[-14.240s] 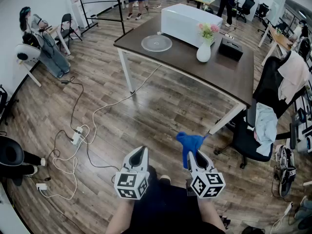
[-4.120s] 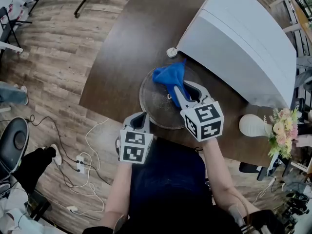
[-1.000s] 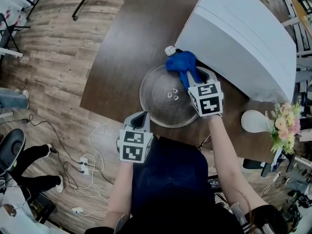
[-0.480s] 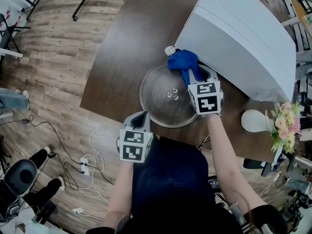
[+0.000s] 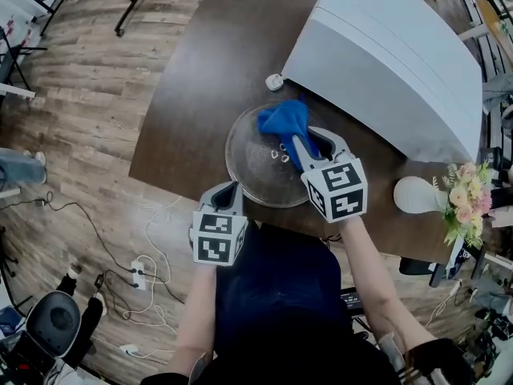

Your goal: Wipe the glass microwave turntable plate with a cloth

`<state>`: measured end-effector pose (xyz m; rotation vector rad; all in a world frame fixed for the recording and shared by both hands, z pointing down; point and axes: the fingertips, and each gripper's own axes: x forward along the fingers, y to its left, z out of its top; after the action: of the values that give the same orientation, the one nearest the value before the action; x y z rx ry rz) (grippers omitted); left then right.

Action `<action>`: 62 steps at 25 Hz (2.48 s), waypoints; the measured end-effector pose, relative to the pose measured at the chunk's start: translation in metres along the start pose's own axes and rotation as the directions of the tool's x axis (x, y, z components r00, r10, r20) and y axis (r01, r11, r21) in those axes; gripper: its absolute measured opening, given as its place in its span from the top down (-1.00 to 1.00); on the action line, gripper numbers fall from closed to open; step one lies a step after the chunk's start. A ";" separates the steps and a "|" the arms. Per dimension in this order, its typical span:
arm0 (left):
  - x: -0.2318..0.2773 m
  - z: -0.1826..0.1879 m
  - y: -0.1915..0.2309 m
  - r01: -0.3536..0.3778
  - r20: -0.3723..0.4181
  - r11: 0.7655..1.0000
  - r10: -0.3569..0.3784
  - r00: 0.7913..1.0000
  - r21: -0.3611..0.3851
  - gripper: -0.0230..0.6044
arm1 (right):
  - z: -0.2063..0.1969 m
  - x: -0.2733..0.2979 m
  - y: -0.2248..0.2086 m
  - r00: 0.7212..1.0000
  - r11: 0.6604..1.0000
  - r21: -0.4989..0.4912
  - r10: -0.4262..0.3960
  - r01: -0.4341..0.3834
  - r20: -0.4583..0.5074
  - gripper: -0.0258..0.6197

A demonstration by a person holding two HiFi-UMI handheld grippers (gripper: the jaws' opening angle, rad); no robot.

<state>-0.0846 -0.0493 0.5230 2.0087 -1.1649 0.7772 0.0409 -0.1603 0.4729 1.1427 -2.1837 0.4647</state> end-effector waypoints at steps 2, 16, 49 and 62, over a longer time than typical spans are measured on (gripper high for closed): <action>0.000 0.000 0.000 0.000 0.000 1.000 0.000 1.000 0.004 0.92 | -0.003 -0.006 0.020 0.998 0.997 0.042 0.061 -0.062 0.014 0.70; -0.001 0.000 -0.001 -0.003 0.000 1.000 0.003 1.000 0.001 0.92 | -0.048 -0.033 0.125 0.956 0.947 0.147 0.292 -0.284 -0.032 0.70; 0.000 -0.001 -0.002 -0.008 0.007 1.000 0.008 1.000 0.018 0.92 | -0.072 -0.016 0.060 0.986 0.994 0.030 0.108 -0.105 -0.129 0.70; 0.001 -0.001 -0.003 -0.008 0.008 1.000 0.008 1.000 0.016 0.92 | -0.061 -0.005 0.013 0.993 1.000 0.017 0.029 -0.027 -0.118 0.70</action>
<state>-0.0820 -0.0480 0.5233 2.0236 -1.1757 0.7856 0.0543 -0.1153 0.5145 1.0669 -2.0993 0.5479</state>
